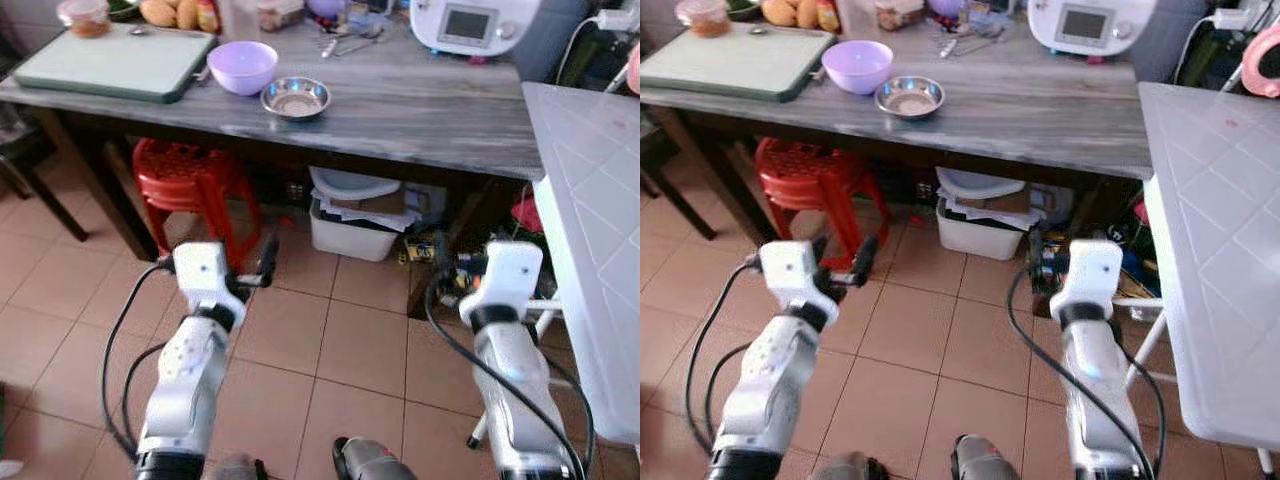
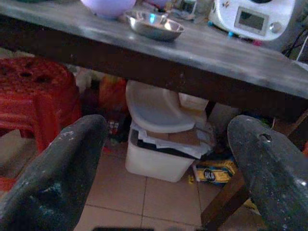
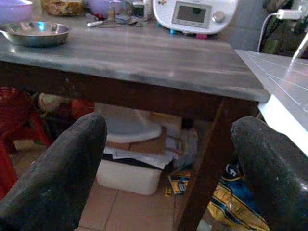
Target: Setting the table
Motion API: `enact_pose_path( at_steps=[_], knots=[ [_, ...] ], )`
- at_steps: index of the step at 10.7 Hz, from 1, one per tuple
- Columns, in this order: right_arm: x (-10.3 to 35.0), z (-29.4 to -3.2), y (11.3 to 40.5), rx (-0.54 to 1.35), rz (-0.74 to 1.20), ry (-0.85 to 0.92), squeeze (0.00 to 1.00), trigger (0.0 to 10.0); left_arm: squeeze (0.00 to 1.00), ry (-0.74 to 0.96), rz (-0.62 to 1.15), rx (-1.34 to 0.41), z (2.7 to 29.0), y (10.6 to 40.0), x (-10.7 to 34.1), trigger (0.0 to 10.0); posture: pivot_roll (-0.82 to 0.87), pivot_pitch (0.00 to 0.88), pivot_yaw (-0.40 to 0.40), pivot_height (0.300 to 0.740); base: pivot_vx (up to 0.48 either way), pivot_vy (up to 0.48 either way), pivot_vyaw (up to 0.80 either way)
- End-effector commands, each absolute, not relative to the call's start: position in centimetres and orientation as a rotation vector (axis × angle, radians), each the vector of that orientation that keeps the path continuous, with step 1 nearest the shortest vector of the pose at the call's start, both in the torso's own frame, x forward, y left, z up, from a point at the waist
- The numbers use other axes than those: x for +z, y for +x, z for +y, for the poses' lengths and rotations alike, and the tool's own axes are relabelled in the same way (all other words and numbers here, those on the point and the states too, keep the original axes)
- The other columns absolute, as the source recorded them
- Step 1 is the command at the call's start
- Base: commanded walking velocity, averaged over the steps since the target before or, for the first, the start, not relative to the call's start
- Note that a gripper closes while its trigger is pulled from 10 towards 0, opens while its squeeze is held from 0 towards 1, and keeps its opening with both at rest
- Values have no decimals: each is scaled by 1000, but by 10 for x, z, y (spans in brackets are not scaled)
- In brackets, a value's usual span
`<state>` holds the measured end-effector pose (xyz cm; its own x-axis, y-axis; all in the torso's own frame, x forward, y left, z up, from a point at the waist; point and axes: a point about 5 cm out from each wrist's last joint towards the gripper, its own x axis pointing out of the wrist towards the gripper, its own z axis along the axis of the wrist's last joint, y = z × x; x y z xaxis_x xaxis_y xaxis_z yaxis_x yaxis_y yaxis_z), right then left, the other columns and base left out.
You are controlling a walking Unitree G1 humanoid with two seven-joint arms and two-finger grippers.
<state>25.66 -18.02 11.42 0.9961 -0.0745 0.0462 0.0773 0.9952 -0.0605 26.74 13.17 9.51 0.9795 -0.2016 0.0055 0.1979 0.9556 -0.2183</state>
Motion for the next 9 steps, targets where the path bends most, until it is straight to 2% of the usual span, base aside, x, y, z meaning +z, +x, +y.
enact_pose_path(
  at_steps=[1, 4, 9],
  knots=[
    [118, -181, 255, -73, -57, -64, 0, 10000, 0, -222, 13, -228, 127, 266, 98, 10000, -90, 118, 9, 740, 0, -311, -800],
    [122, -176, 260, -51, -72, -67, 0, 10000, 0, -227, 9, -233, 126, 268, 101, 10000, -91, 131, 25, 740, 0, -378, -800],
    [125, -175, 260, -10, -78, -82, 0, 10000, 0, -220, 12, -233, 128, 268, 102, 10000, -94, 143, 22, 740, 0, -304, 0]
  ],
)
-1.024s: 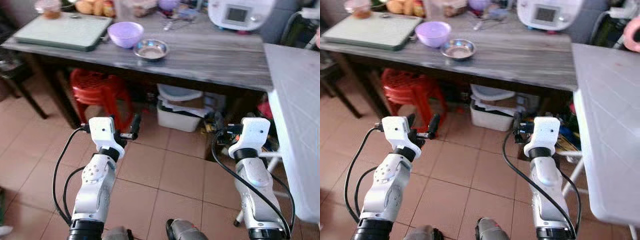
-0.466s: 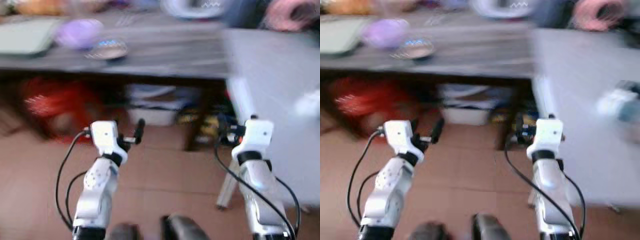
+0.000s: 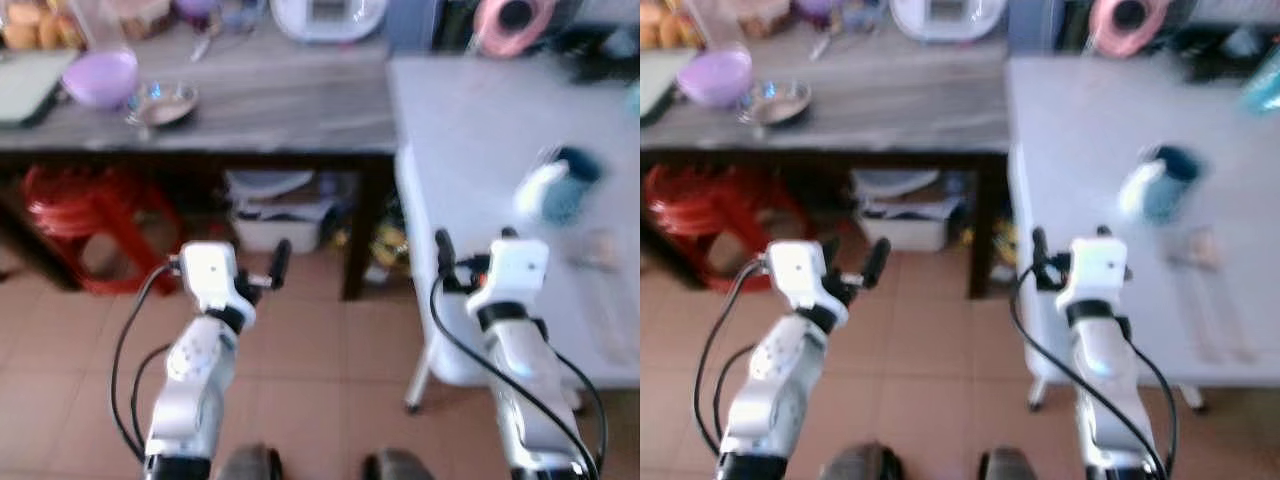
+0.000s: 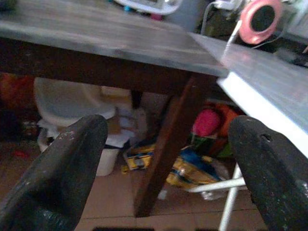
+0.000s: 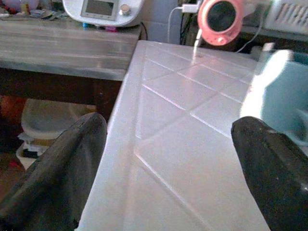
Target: Setting the table
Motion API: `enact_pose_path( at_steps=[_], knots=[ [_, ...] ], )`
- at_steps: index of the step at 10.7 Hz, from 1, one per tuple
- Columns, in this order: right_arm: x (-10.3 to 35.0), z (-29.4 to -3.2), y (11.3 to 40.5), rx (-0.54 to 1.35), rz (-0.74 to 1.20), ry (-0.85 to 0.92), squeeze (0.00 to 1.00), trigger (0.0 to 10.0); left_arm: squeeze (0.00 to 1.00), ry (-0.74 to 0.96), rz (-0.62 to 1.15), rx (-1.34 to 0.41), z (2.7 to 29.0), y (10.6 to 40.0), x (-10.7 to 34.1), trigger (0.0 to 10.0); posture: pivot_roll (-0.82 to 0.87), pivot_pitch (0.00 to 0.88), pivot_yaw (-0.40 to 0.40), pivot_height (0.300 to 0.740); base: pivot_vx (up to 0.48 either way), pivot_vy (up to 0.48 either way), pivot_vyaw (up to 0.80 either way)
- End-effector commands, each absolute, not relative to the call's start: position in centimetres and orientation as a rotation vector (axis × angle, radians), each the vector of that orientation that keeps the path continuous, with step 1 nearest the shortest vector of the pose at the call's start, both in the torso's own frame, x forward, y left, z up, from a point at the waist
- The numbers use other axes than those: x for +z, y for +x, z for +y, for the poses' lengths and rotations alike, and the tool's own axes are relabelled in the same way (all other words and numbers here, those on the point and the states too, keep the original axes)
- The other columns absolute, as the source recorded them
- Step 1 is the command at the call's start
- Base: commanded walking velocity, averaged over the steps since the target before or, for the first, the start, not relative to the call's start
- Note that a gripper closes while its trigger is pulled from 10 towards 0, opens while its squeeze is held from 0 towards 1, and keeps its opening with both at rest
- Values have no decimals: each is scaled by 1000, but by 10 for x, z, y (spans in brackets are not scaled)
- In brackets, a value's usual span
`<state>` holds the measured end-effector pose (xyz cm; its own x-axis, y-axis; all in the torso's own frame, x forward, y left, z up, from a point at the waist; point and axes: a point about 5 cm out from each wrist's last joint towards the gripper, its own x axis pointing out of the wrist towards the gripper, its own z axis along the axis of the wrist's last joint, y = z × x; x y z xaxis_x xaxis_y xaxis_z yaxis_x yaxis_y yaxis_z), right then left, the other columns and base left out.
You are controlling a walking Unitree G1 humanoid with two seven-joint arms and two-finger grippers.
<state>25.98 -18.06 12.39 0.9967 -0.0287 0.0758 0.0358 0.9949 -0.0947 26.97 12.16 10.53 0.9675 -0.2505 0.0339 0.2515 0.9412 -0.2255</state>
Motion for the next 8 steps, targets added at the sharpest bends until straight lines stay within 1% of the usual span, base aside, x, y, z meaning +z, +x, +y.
enact_pose_path(
  at_steps=[1, 6, 8],
  knots=[
    [125, -175, 260, -8, -78, -82, 0, 10000, 0, -219, 11, -233, 129, 268, 102, 10000, -95, 143, 23, 740, 0, -368, 0],
    [127, -172, 264, -1, -88, -74, 0, 10000, 0, -203, 15, -237, 130, 269, 103, 10000, -86, 148, 35, 740, 0, -382, 0],
    [128, -171, 266, -1, -94, -72, 0, 10000, 0, -174, 10, -228, 132, 271, 104, 10000, -82, 147, 38, 740, 0, -294, 0]
  ],
)
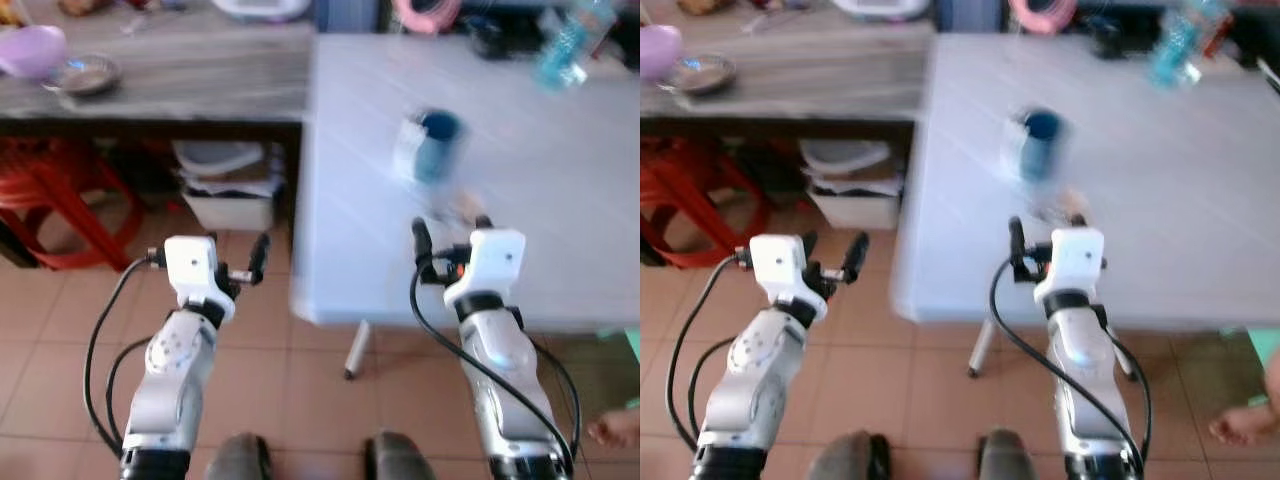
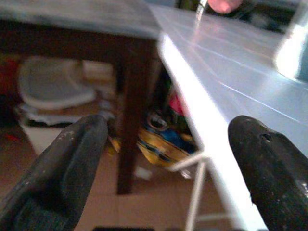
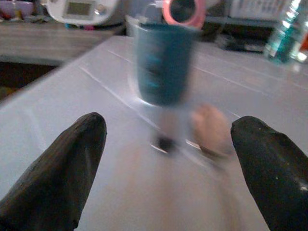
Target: Setting the table
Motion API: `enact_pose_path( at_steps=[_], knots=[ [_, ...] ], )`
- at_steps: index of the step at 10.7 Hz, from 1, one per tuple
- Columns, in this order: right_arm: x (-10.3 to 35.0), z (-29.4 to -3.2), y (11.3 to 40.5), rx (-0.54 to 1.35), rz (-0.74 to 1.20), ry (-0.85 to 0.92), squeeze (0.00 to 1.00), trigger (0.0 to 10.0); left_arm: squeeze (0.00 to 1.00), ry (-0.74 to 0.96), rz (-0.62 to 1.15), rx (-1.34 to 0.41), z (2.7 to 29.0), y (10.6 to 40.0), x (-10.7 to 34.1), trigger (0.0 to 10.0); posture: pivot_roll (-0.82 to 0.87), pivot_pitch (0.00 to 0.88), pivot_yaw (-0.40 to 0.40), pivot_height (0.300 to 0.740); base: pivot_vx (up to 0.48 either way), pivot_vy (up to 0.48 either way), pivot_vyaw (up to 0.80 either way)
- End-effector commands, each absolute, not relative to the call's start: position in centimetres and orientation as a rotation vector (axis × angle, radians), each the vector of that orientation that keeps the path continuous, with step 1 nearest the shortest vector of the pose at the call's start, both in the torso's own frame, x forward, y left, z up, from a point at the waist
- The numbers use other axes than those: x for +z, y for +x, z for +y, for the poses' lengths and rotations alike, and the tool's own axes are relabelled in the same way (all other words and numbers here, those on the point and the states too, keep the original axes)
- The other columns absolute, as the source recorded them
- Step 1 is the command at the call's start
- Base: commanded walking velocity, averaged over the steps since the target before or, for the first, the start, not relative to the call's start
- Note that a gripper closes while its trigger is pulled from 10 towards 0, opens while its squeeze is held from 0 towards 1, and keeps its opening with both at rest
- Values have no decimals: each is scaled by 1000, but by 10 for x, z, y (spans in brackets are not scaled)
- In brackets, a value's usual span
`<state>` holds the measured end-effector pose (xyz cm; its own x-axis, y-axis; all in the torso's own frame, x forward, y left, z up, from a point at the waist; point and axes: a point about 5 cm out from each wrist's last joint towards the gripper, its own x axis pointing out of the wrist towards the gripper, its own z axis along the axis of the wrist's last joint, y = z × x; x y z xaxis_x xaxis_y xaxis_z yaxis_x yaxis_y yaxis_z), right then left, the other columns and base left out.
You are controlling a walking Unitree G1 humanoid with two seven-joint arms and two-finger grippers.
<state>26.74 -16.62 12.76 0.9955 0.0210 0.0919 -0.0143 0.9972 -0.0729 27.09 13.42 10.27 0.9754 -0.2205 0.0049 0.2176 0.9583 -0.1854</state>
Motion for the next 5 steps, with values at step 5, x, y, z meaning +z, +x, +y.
enact_pose_path(
  at_steps=[5],
  knots=[
    [130, -175, 276, -17, -94, -87, 0, 10000, 0, -160, 20, -223, 135, 271, 105, 10000, -65, 156, 58, 740, 0, 0, 0]
  ],
)
